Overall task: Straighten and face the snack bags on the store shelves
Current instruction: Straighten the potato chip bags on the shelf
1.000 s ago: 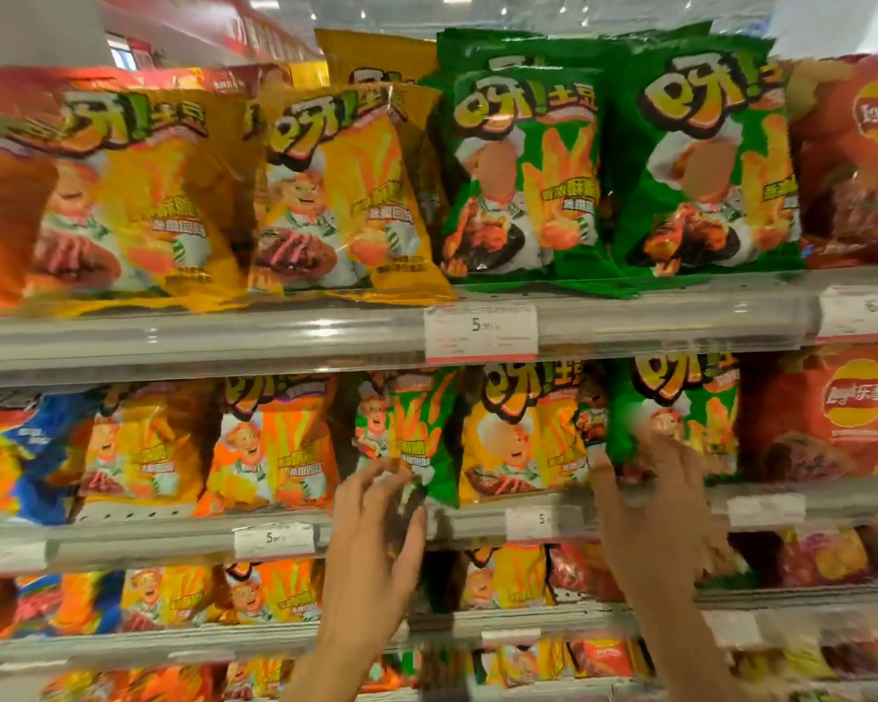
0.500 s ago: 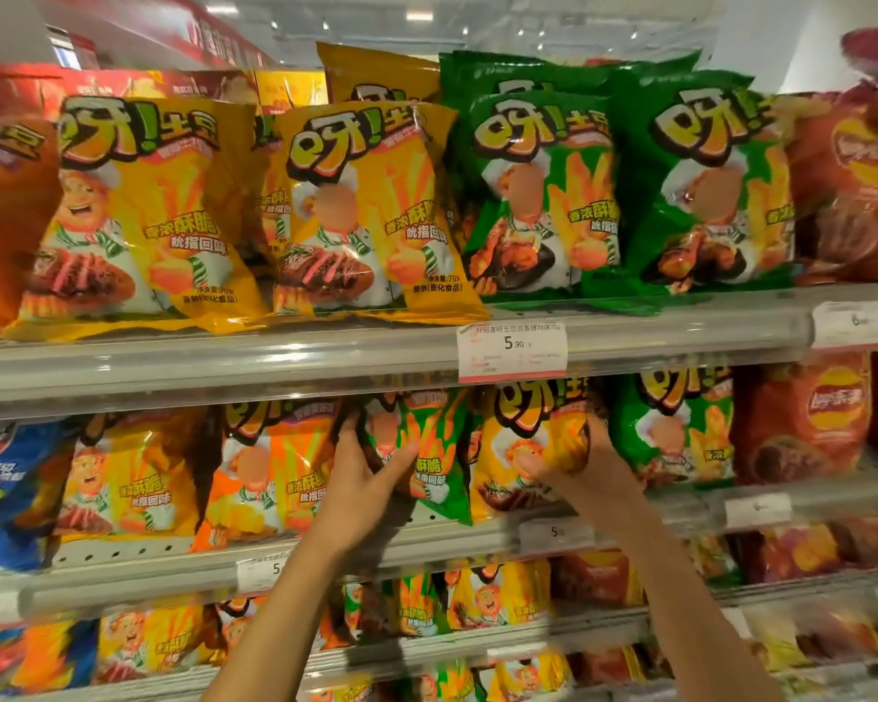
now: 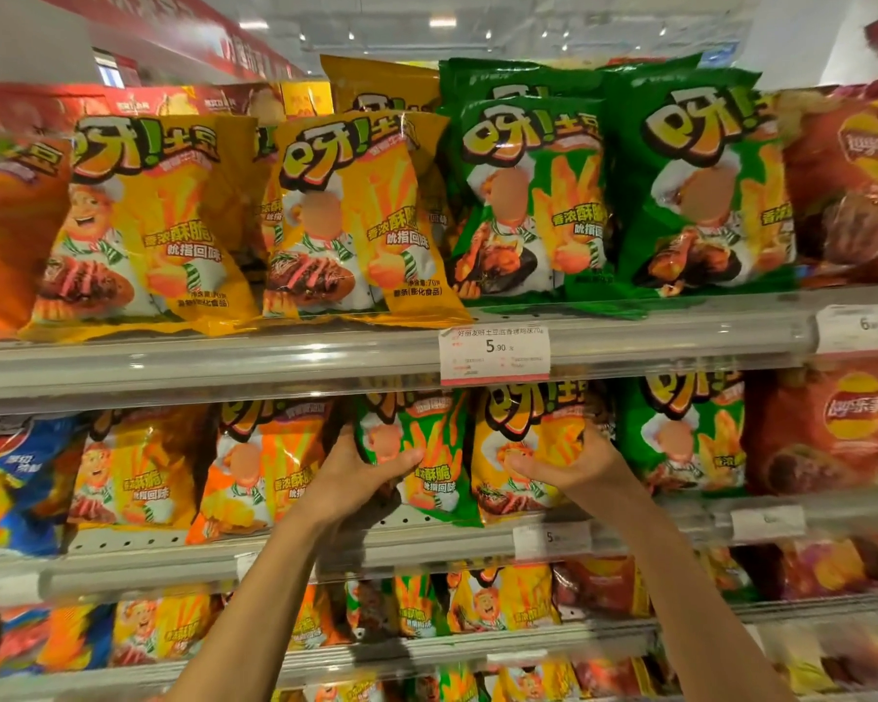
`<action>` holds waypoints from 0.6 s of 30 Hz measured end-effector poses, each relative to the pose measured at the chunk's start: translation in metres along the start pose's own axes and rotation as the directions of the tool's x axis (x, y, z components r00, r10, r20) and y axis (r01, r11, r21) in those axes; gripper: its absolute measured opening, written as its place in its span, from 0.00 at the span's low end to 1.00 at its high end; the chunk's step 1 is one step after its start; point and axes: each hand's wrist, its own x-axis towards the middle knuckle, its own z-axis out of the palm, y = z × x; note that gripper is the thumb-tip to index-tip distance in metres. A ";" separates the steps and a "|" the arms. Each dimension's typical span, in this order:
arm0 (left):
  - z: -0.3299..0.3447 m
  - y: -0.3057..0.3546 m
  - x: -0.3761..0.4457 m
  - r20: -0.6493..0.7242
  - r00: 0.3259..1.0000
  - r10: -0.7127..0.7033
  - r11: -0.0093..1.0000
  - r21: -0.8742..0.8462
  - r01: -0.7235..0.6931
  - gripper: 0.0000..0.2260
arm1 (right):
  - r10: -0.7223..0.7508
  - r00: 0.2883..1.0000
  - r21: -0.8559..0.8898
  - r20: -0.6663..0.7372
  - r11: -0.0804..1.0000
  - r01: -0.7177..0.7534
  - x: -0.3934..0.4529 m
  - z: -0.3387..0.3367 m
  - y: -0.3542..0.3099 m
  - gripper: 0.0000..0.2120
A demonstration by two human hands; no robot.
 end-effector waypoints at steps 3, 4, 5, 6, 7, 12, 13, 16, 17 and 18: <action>-0.006 0.002 -0.003 0.035 0.999 -0.030 0.999 -0.018 0.031 0.25 | -0.018 0.996 0.004 0.085 1.000 0.018 0.002 0.001 -0.004 0.18; -0.009 0.002 -0.003 0.055 0.997 -0.045 0.998 -0.030 0.047 0.27 | -0.011 0.995 0.012 0.101 1.000 0.009 0.004 0.000 -0.004 0.20; -0.011 0.001 -0.003 0.075 0.996 -0.056 0.998 -0.035 0.059 0.28 | -0.023 0.994 0.035 0.108 0.999 0.019 0.005 -0.001 -0.002 0.24; -0.014 0.001 -0.004 0.090 0.994 -0.065 0.997 -0.032 0.068 0.28 | -0.042 0.993 0.056 0.111 0.998 0.036 0.005 -0.002 -0.002 0.28; -0.015 0.002 -0.004 0.098 0.992 -0.077 0.996 -0.027 0.080 0.29 | -0.051 0.992 0.071 0.117 0.997 0.043 0.005 -0.003 -0.002 0.30; -0.020 0.007 -0.010 0.121 0.986 -0.111 0.994 0.023 0.109 0.27 | -0.026 0.993 0.037 0.115 0.999 0.022 0.003 -0.001 -0.003 0.31; -0.020 0.008 -0.013 0.124 0.986 -0.110 0.994 0.039 0.106 0.26 | -0.008 0.996 0.029 0.089 1.000 0.005 0.003 0.000 -0.003 0.29; -0.018 0.013 -0.020 0.112 0.990 -0.090 0.995 0.060 0.084 0.23 | 0.015 1.000 0.012 -0.017 1.000 -0.015 0.001 0.004 -0.004 0.20; -0.016 0.015 -0.022 0.095 0.992 -0.080 0.996 0.050 0.075 0.23 | 0.014 0.999 0.000 -0.038 1.000 -0.014 0.002 0.005 -0.004 0.18; -0.015 0.017 -0.024 0.072 0.995 -0.070 0.997 0.036 0.067 0.22 | 0.017 0.998 -0.016 -0.054 1.000 -0.018 0.002 0.007 -0.004 0.17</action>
